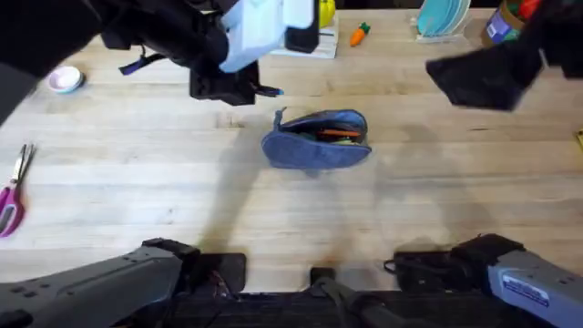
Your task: Unzip the bag, pick up the pens from the table one at a time and place them inside, then zip the bag closed.
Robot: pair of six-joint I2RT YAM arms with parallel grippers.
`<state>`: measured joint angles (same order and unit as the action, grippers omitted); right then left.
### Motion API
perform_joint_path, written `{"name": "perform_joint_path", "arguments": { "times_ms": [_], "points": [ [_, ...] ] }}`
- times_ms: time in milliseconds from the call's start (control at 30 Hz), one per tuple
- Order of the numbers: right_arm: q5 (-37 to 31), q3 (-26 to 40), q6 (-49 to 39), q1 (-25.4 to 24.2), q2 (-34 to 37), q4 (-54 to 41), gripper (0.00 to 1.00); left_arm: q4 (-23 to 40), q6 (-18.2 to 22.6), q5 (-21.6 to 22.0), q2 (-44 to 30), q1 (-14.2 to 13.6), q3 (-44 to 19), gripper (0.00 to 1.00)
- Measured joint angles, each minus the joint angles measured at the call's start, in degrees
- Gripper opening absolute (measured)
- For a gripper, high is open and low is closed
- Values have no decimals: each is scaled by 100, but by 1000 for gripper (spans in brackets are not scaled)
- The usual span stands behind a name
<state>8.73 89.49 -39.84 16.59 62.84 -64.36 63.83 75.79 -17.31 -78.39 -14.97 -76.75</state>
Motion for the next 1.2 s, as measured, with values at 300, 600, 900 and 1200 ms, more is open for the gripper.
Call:
{"name": "perform_joint_path", "arguments": {
  "times_ms": [300, 600, 900, 1200],
  "points": [
    [171, -535, 163, -216, -550, -570, 996, -588, -1312, -531, -11, -1146, 0, 41],
    [227, -1829, 618, -614, -1492, 36, 997, -1495, -2545, -688, -240, -2045, 0, 42],
    [227, -1969, 796, -640, -1815, 351, 997, -1823, -3701, -720, -1153, -2253, 0, 43],
    [226, -1980, 816, -640, -1811, 581, 998, -1504, -4456, -788, -1750, -2250, 0, 43]
  ]
}}
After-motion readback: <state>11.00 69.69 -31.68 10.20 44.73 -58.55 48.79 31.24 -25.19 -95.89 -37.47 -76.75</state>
